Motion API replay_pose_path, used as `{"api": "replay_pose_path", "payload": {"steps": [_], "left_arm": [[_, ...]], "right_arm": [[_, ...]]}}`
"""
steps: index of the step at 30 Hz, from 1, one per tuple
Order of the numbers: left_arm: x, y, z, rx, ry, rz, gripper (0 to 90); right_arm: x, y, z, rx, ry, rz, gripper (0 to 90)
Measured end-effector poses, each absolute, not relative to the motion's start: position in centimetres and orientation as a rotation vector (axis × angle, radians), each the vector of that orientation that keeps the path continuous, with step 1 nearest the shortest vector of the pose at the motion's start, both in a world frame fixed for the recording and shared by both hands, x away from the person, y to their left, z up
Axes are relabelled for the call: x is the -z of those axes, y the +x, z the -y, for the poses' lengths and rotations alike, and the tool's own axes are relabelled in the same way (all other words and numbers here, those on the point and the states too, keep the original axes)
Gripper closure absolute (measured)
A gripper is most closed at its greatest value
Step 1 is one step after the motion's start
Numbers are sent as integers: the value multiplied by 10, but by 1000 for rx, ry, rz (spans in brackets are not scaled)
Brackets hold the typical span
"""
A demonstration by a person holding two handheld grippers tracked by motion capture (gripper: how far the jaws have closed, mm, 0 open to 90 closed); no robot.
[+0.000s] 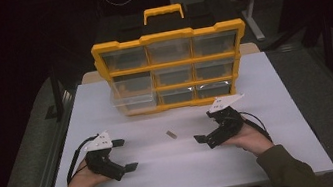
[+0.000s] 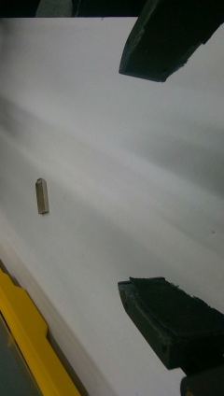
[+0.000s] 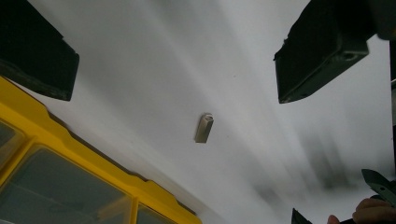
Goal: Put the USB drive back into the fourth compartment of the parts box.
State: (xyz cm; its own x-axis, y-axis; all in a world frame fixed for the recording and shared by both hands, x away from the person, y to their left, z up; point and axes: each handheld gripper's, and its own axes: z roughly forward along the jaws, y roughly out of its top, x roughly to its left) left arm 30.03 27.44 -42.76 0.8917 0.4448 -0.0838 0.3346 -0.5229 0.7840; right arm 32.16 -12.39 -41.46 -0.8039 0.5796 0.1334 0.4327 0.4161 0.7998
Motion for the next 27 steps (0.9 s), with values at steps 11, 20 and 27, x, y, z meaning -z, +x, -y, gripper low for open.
{"api": "replay_pose_path", "payload": {"steps": [11, 20, 27], "left_arm": [[427, 300, -275, -158, 2166, -559, 0], [427, 300, -275, -154, 2160, -562, 0], [427, 300, -275, -153, 2157, -563, 0]], "right_arm": [[412, 326, 116, -1338, 887, -2524, 0], [409, 329, 110, -1342, 870, -2532, 0], [407, 333, 104, -1344, 861, -2543, 0]]}}
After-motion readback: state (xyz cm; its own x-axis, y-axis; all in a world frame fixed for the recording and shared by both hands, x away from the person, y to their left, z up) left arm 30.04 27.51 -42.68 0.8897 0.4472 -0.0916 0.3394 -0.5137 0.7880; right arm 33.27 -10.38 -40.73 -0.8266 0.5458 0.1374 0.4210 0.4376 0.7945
